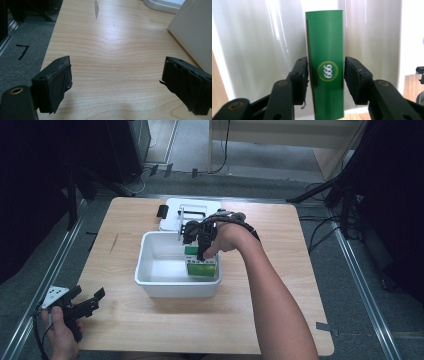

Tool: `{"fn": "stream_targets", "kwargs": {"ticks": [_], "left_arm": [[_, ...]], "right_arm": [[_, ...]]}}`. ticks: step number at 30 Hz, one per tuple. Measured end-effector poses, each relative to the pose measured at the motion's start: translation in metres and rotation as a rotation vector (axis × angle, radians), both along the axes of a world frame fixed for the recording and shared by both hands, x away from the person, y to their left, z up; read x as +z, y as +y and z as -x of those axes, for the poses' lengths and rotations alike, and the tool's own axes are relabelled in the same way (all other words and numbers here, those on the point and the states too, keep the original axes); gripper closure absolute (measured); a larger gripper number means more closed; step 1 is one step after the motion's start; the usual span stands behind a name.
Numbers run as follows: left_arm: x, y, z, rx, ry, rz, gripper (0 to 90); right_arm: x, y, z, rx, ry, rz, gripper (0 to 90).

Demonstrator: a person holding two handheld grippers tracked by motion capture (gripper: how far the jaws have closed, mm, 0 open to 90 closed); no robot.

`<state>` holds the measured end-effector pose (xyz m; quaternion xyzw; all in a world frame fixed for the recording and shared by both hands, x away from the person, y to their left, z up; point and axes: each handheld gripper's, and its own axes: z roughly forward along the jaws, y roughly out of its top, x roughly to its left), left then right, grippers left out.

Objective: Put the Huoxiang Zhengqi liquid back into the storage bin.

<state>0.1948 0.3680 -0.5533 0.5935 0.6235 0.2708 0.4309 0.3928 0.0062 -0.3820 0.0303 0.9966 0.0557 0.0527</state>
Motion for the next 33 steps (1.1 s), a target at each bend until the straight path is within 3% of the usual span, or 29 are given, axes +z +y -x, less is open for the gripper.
{"fn": "stream_targets", "kwargs": {"ticks": [15,22,27,33], "left_arm": [[0.0,0.0,0.0,0.001,0.004,0.0,10.0],[0.0,0.0,0.0,0.002,0.003,0.0,10.0],[0.0,0.0,0.0,0.003,0.001,-0.001,10.0],[0.0,0.0,0.0,0.004,-0.001,-0.002,10.0]], "right_arm": [[0.031,-0.022,0.003,-0.083,-0.01,-0.079,43.7],[0.044,-0.049,0.004,-0.135,-0.026,-0.115,43.2],[0.048,-0.069,0.005,-0.182,-0.033,-0.127,42.3],[0.05,-0.093,0.007,-0.249,-0.068,-0.177,38.4]]}}
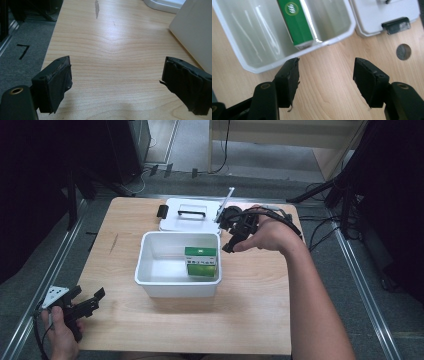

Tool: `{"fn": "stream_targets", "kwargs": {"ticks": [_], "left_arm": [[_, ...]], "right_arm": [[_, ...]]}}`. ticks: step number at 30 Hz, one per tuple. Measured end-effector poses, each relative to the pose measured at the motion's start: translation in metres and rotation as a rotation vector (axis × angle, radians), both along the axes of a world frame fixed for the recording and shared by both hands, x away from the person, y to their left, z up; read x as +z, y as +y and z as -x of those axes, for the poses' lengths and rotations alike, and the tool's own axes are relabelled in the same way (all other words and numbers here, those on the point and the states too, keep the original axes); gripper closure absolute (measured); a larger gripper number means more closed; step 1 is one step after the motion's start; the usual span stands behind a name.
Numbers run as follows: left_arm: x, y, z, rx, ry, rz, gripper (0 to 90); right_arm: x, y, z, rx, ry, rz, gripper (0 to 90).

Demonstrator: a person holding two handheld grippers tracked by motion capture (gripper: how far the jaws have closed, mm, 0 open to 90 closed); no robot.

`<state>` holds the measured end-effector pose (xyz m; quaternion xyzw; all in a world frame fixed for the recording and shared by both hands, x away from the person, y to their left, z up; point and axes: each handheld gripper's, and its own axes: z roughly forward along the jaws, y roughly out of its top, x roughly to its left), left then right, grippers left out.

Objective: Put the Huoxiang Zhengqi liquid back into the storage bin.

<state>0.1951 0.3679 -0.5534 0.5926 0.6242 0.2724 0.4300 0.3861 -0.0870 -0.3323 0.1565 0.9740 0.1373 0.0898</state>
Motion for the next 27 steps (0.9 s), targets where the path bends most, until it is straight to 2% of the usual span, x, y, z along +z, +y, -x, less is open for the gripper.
{"fn": "stream_targets", "kwargs": {"ticks": [6,9,12,16,18,21,23,25,27], "left_arm": [[0.0,0.0,0.0,-0.001,0.002,-0.001,10.0],[0.0,0.0,0.0,-0.003,0.002,-0.002,10.0],[0.0,0.0,0.0,-0.001,0.001,-0.002,10.0],[0.0,0.0,0.0,-0.002,0.003,-0.004,10.0],[0.0,0.0,0.0,-0.002,0.005,-0.006,10.0],[0.0,0.0,0.0,-0.001,0.003,-0.003,10.0],[0.0,0.0,0.0,-0.001,0.004,-0.005,10.0],[0.0,0.0,0.001,-0.001,0.004,-0.006,9.9],[0.0,0.0,0.001,0.0,0.002,-0.005,10.0]], "right_arm": [[-0.001,-0.029,0.003,-0.07,-0.029,-0.086,36.5],[-0.003,-0.042,0.006,-0.103,-0.071,-0.107,36.4],[-0.006,-0.054,0.008,-0.159,-0.093,-0.143,35.3],[-0.011,-0.073,0.011,-0.289,-0.103,-0.201,31.4],[-0.014,-0.083,0.01,-0.378,-0.102,-0.215,23.7],[-0.018,-0.097,0.01,-0.456,-0.105,-0.279,14.4],[-0.023,-0.105,0.012,-0.491,-0.114,-0.311,11.4],[-0.029,-0.113,0.015,-0.496,-0.115,-0.343,1.6],[-0.035,-0.12,0.018,-0.509,-0.129,-0.37,0.0]]}}
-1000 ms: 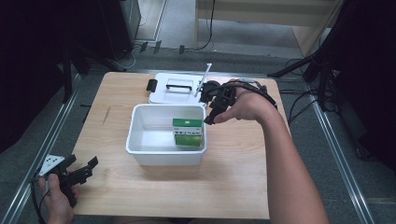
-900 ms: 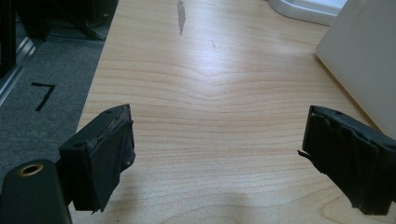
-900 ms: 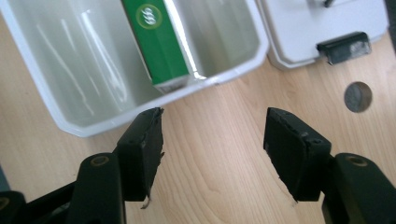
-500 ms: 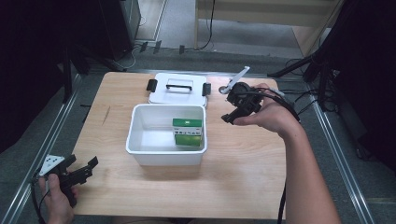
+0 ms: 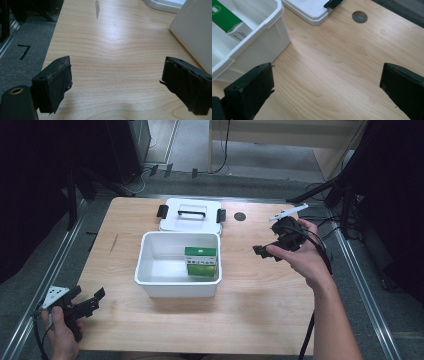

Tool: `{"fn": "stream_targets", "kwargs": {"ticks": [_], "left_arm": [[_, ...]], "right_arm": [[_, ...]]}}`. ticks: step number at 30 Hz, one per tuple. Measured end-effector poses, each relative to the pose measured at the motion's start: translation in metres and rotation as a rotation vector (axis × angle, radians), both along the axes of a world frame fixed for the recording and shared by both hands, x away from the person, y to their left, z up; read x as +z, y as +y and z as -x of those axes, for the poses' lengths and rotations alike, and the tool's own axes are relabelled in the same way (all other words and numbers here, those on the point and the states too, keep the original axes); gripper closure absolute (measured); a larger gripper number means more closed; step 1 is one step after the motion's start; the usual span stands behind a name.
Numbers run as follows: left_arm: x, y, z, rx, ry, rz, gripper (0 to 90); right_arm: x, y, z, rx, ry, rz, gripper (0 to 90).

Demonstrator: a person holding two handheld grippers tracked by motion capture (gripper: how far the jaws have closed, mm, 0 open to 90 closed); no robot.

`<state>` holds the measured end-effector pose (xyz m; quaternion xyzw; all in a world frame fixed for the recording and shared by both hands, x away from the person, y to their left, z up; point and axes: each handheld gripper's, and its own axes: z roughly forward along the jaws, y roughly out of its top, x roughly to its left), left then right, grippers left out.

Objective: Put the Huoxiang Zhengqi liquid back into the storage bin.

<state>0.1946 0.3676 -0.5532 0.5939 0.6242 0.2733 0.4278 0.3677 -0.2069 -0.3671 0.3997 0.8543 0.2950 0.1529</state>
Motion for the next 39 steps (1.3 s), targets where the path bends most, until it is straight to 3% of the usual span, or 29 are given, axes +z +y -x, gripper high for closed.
{"fn": "stream_targets", "kwargs": {"ticks": [6,14,21,39], "left_arm": [[0.0,0.0,0.0,-0.001,0.001,0.002,10.0],[0.0,0.0,0.0,0.0,0.0,0.004,10.0],[0.0,0.0,0.0,0.001,0.001,0.004,10.0],[0.0,0.0,0.001,0.004,-0.002,0.004,10.0]], "right_arm": [[-0.017,-0.018,0.013,-0.084,-0.074,-0.04,0.0],[-0.045,-0.041,0.032,-0.147,-0.159,-0.121,0.0],[-0.068,-0.061,0.053,-0.195,-0.243,-0.159,0.0],[-0.13,-0.107,0.096,-0.323,-0.269,-0.247,0.0]]}}
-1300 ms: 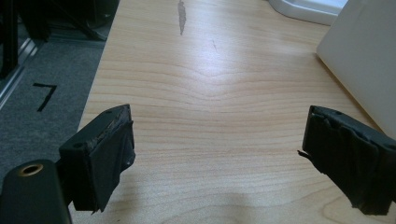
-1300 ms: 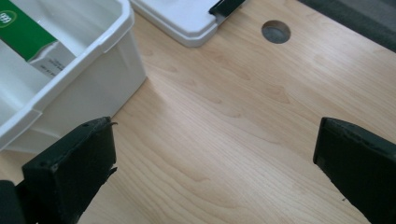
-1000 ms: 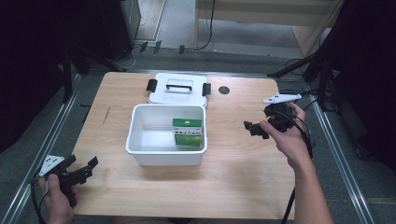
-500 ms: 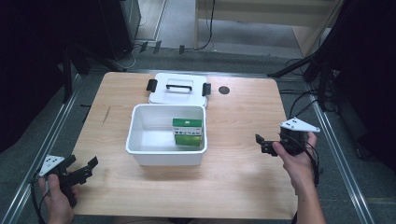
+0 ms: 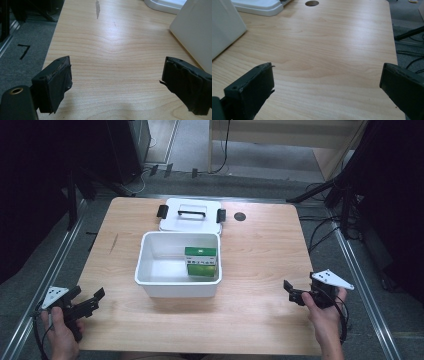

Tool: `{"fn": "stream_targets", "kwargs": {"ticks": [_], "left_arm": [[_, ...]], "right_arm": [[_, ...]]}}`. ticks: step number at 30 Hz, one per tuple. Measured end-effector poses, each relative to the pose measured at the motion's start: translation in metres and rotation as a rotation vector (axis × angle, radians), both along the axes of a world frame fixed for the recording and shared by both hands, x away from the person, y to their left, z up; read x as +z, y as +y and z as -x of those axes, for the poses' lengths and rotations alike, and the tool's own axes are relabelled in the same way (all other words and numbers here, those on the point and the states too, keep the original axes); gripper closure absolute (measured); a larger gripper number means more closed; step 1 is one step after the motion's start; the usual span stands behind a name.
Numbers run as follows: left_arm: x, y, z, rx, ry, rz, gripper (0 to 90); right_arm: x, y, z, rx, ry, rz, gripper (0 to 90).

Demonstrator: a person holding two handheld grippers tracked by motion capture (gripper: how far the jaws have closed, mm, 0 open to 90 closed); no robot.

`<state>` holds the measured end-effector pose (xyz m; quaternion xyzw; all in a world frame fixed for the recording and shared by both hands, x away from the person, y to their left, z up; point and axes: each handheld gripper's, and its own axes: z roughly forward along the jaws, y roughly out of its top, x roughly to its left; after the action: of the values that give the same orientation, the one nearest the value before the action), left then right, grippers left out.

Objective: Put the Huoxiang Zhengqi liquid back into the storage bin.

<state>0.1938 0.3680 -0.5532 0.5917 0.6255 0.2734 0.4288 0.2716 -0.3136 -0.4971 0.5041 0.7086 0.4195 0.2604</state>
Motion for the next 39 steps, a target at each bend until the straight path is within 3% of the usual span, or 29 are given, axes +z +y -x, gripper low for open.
{"fn": "stream_targets", "kwargs": {"ticks": [17,23,27,33,39], "left_arm": [[0.0,0.001,0.0,0.005,-0.001,0.007,9.9],[0.0,0.001,0.0,0.004,-0.001,0.009,10.0],[0.0,0.001,0.0,0.004,-0.002,0.011,10.0],[0.0,0.001,0.0,0.003,0.002,0.009,10.0],[0.0,0.0,0.0,0.001,0.002,0.006,9.9]], "right_arm": [[-0.04,-0.039,0.041,-0.081,0.028,-0.034,0.0],[-0.046,-0.045,0.052,-0.095,0.018,-0.035,0.1],[-0.048,-0.046,0.057,-0.107,-0.013,-0.058,0.3],[-0.049,-0.042,0.058,-0.119,-0.016,-0.038,4.2],[-0.049,-0.046,0.057,-0.127,-0.013,-0.075,5.2]]}}
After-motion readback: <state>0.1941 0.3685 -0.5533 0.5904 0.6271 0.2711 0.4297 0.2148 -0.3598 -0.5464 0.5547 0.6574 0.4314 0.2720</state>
